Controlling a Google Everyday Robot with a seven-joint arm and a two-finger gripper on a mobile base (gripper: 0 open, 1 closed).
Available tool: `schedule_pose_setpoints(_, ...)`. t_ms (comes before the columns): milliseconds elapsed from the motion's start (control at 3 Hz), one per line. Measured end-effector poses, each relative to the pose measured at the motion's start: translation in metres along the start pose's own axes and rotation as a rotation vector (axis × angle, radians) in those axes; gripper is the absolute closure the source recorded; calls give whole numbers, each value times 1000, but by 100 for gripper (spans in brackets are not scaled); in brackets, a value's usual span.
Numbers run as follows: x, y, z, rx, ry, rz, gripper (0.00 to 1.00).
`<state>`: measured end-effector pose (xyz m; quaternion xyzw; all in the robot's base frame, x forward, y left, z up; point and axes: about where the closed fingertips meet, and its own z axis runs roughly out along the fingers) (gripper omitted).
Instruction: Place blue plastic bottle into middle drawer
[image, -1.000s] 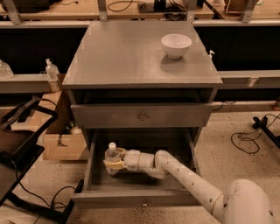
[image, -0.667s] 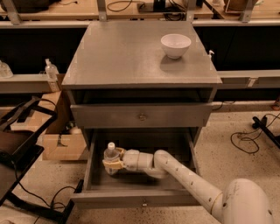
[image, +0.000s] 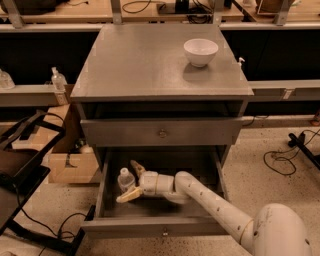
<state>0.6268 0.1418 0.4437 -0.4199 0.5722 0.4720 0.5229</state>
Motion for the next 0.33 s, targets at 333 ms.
schedule_pose_setpoints(333, 0, 0, 0, 0, 0, 0, 0)
